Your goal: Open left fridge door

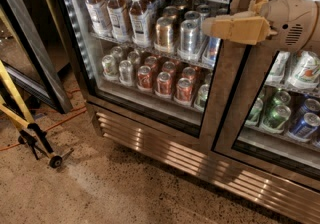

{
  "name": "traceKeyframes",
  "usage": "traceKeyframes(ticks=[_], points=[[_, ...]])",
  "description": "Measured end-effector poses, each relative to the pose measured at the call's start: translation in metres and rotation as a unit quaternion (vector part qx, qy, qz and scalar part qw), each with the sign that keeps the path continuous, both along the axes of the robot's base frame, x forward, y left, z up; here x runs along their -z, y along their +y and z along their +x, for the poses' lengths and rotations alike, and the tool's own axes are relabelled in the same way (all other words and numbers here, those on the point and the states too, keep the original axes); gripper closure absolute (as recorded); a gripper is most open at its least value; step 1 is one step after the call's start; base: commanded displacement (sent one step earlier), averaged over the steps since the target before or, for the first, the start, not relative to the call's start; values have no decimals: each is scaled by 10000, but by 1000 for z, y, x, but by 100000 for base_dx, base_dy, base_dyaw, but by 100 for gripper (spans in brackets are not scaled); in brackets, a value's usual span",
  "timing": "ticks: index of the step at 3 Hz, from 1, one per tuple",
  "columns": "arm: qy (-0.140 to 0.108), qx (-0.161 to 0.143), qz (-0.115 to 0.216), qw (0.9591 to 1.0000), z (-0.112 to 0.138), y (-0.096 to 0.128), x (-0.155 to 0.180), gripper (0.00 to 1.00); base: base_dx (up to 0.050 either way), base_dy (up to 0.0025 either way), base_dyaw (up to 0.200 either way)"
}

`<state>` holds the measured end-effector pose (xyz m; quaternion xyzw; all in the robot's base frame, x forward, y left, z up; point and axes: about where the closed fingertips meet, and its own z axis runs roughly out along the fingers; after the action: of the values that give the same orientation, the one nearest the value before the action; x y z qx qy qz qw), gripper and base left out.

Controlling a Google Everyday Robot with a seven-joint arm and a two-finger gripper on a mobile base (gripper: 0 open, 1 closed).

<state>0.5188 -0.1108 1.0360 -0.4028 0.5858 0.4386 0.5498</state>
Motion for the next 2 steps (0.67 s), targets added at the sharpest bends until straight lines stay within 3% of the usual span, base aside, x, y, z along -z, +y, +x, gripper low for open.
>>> traceKeyframes(ticks=[2], points=[[0,-1,0,10000,0,0,0,85,0,0,0]])
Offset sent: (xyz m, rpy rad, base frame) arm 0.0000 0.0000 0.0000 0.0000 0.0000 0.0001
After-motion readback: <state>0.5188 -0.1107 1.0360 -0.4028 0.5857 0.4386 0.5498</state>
